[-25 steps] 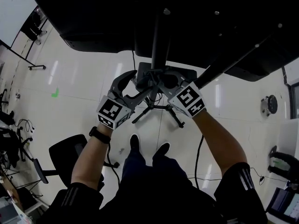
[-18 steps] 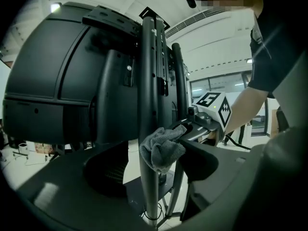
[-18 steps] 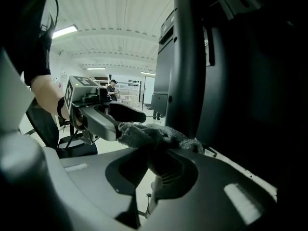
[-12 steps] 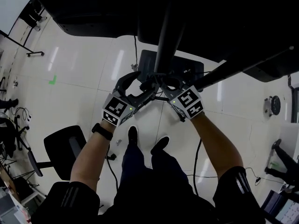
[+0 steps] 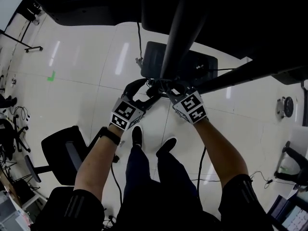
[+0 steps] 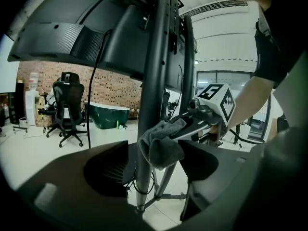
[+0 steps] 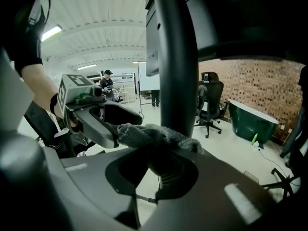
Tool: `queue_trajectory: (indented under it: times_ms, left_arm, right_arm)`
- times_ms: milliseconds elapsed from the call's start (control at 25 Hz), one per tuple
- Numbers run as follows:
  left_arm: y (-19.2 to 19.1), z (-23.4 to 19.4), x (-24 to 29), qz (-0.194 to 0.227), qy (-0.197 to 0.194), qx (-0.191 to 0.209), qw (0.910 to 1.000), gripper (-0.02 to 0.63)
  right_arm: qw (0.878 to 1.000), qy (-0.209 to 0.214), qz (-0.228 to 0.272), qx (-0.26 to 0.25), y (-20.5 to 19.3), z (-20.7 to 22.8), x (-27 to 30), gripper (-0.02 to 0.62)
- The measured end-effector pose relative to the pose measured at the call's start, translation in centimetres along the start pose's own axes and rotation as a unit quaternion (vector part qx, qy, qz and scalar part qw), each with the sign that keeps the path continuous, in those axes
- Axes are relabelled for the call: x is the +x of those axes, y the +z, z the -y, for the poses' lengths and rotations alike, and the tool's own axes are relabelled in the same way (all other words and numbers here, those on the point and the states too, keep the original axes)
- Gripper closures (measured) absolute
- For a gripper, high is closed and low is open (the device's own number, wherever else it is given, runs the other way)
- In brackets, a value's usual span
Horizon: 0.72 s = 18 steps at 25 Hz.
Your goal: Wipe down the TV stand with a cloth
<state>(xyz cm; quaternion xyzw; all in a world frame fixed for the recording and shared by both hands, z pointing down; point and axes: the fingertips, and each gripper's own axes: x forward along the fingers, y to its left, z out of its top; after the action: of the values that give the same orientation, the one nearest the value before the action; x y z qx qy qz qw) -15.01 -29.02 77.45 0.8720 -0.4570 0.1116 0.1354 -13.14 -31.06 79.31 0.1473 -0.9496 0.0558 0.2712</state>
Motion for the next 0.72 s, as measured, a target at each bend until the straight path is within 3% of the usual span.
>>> queue_trajectory:
  times_ms: [280,480,720]
  left_arm:
    - [-7.3,-0.3,2.4,-0.048,-0.003,-0.012,0.9988,0.256]
    - [-10.4,-0.7,3.7,-0.045,0.004,-0.051,0.9977,0.256]
    - [-13.2,-0.8,5.1,-0.049,0.005,-0.064,0.9967,0.256]
  right_arm:
    - [0.999,0.002,-0.037,0.011,-6.2,-0.2,3.9,0.561]
    - [0.998,0.001,-0.052,0.022,-10.0,0.3,6.2,0.561]
    - [0.997,0.001,-0.073,0.039,-13.4,0.6,8.3,0.561]
